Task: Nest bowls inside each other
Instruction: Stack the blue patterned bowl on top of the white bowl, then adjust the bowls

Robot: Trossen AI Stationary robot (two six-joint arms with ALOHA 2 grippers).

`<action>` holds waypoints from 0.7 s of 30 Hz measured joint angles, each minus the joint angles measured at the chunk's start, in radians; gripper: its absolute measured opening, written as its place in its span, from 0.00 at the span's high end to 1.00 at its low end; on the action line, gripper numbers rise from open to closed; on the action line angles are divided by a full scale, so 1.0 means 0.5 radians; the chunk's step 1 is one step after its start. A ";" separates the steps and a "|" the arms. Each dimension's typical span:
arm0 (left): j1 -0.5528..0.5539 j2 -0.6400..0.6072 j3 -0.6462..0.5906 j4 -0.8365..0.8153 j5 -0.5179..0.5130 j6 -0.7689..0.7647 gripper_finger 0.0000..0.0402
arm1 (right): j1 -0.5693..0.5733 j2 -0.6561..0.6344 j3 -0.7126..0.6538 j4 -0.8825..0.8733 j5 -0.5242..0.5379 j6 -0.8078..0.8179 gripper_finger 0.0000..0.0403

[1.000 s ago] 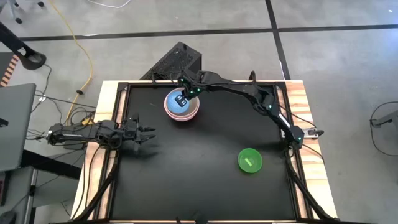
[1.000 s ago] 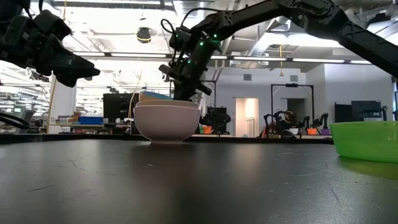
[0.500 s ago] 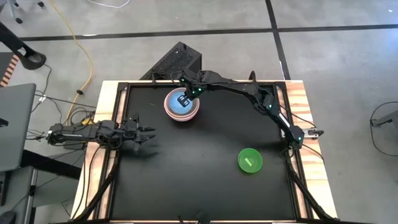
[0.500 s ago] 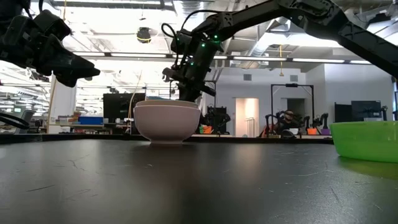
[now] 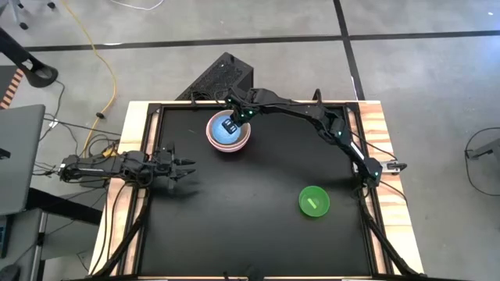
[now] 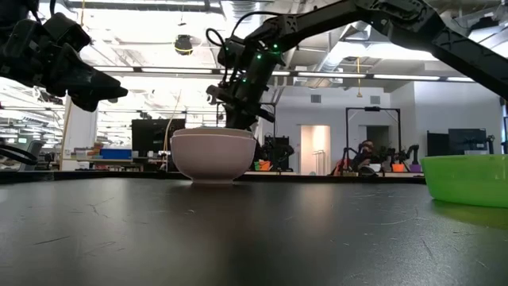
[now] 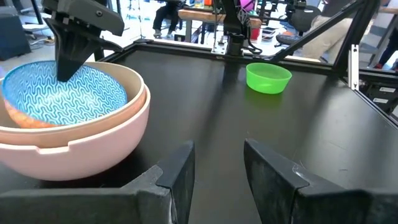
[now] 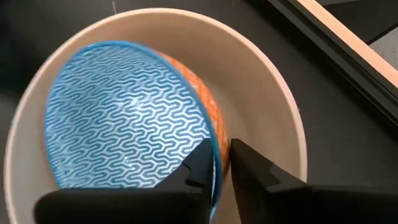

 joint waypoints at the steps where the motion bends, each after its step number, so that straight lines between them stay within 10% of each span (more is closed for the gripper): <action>1: 0.000 0.000 -0.001 0.000 0.000 0.000 0.68 | 0.000 -0.001 0.001 0.001 -0.001 0.001 0.80; 21: 0.001 0.001 -0.001 0.002 0.014 0.000 0.68 | -0.008 -0.012 0.097 -0.104 -0.005 -0.042 0.70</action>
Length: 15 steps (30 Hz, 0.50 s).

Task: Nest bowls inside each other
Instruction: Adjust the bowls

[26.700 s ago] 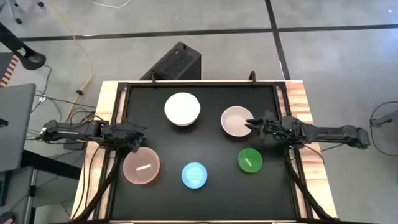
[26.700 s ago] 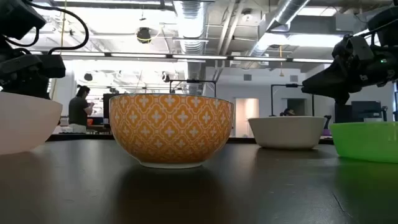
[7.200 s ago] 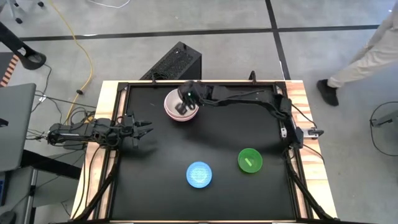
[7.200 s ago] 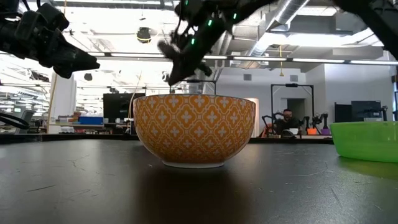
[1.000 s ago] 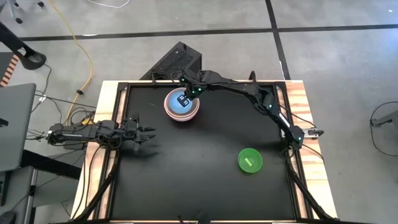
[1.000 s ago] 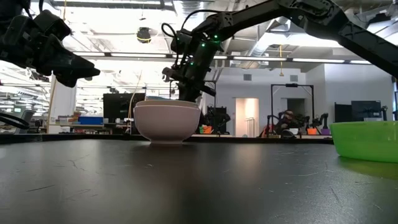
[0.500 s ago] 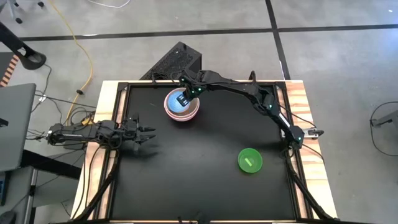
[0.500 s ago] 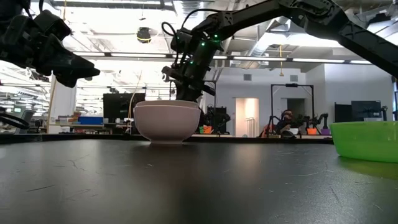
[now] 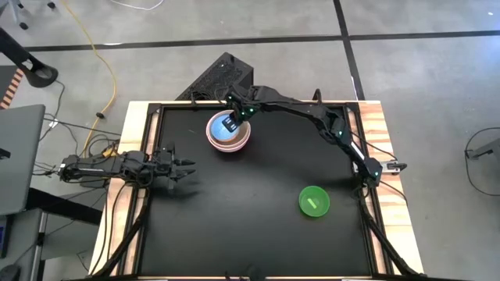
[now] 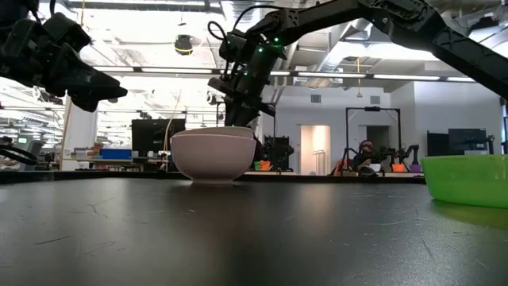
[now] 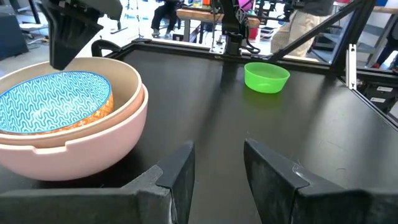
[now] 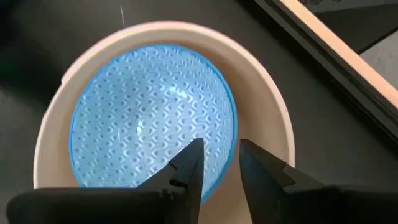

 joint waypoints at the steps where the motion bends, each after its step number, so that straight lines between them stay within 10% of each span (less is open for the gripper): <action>1: -0.001 0.000 0.000 0.000 0.000 0.000 0.68 | 0.000 0.000 0.024 -0.046 -0.004 -0.001 0.70; 15: 0.000 0.000 0.000 0.002 0.016 -0.015 0.68 | 0.076 -0.040 0.064 -0.303 0.051 -0.157 0.79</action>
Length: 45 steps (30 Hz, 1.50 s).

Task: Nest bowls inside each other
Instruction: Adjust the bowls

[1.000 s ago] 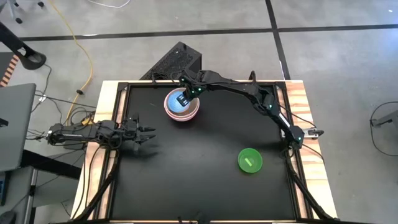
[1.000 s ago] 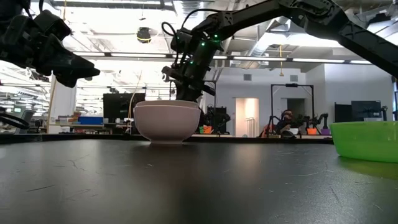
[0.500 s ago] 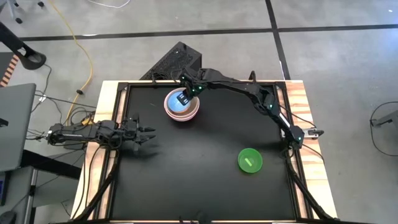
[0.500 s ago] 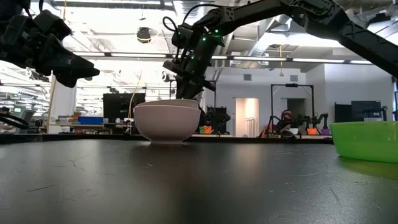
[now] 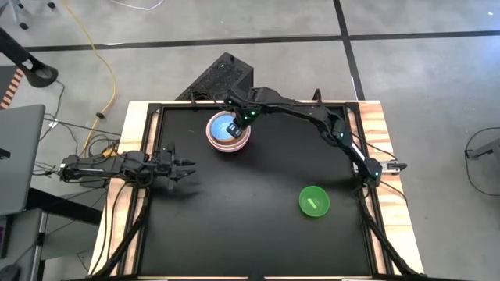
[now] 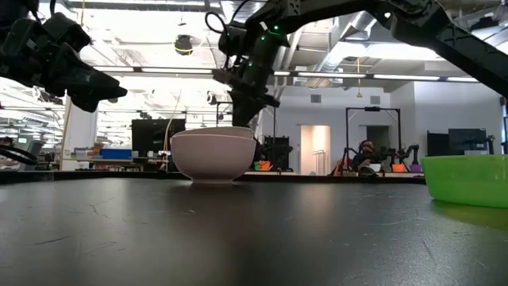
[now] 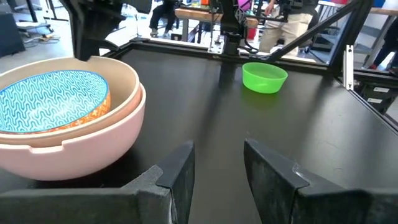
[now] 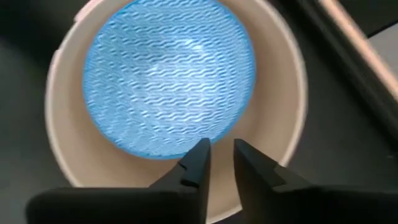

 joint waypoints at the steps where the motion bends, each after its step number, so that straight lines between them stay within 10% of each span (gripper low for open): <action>1: 0.000 0.000 0.000 0.000 0.006 -0.001 0.68 | 0.007 0.000 0.000 0.004 0.032 0.000 0.81; 8: 0.000 0.000 -0.002 -0.002 0.101 -0.045 0.68 | 0.022 -0.061 0.000 -0.053 0.048 -0.044 0.98; 45: -0.001 0.000 -0.002 -0.013 0.189 -0.089 0.68 | 0.054 -0.789 -0.004 -0.563 0.268 -0.274 0.97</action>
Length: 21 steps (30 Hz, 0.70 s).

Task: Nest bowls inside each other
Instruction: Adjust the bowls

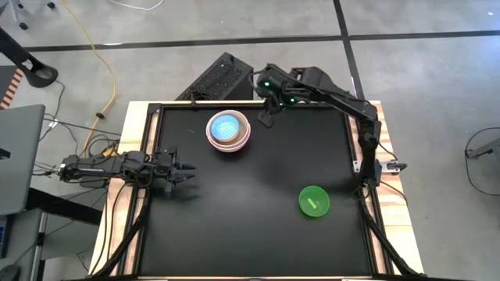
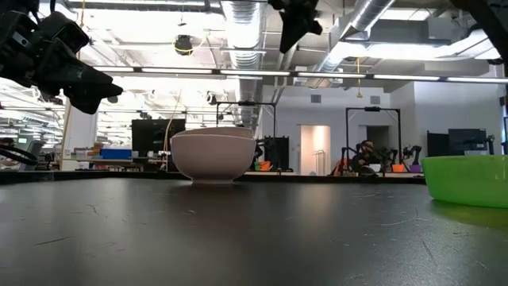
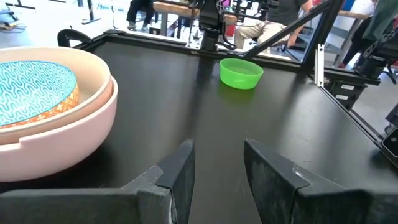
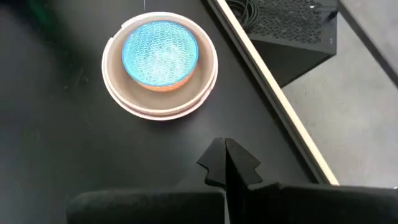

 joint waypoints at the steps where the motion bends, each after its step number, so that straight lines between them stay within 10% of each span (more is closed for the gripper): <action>1: 0.001 0.000 0.000 0.000 0.000 -0.001 0.68 | 0.000 -0.012 -0.013 0.006 0.000 -0.016 0.97; 8: 0.000 0.000 0.001 -0.005 0.010 -0.016 0.68 | -0.022 -0.439 -0.916 0.555 -0.040 -0.023 0.97; 14: 0.000 0.000 0.002 -0.005 0.006 -0.016 0.68 | -0.031 -0.898 -1.995 2.010 -0.342 -0.015 0.97; 21: 0.000 0.000 0.002 -0.002 -0.030 -0.016 0.68 | 0.040 -0.760 -2.649 3.356 -0.485 -0.075 0.98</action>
